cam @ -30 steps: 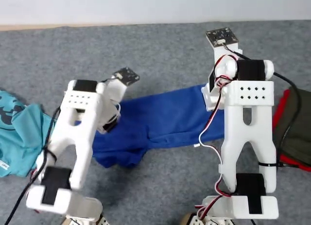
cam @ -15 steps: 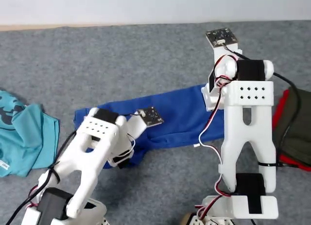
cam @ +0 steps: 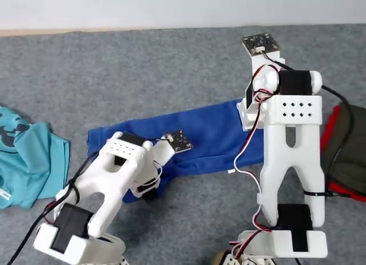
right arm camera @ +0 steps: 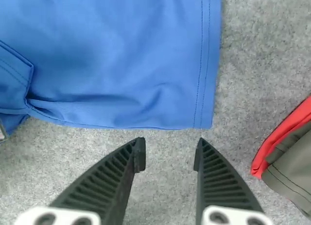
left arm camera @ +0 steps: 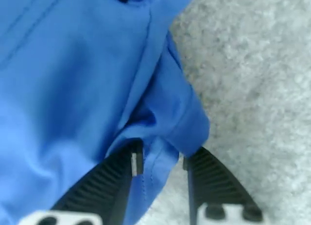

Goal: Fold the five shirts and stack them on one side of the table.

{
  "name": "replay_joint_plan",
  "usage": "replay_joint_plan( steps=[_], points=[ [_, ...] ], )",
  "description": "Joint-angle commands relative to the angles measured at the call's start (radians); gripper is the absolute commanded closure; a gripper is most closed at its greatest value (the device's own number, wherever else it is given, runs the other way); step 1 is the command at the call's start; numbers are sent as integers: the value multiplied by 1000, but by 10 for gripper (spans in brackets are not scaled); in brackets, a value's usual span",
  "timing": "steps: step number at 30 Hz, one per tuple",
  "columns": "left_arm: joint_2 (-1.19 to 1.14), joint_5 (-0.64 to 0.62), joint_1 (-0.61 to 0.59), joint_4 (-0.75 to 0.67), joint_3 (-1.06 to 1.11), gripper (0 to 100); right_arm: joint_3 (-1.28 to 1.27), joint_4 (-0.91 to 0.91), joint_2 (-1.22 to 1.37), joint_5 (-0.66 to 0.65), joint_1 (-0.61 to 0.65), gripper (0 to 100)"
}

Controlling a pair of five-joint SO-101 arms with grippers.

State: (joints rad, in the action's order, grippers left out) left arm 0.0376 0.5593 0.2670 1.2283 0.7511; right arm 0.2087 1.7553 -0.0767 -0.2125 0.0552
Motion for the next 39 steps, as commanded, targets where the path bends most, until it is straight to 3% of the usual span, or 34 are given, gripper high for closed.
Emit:
replay_joint_plan(
  steps=[1, 9, 21, 27, 39],
  points=[
    [2, 6, 9, 14, -42, 855, 6, 30, -4, 6, 5, 823],
    [3, 8, 95, 84, -45, 995, 6, 31, -4, 6, 2, 823],
    [-5, 6, 109, 324, -364, 994, 6, 31, -4, 6, 2, 823],
    [-14, 3, 97, 270, -410, 992, 6, 33, -4, 6, 1, 823],
    [-229, 2, -95, 204, -604, 953, 5, 35, -4, 6, 1, 823]
  ],
)
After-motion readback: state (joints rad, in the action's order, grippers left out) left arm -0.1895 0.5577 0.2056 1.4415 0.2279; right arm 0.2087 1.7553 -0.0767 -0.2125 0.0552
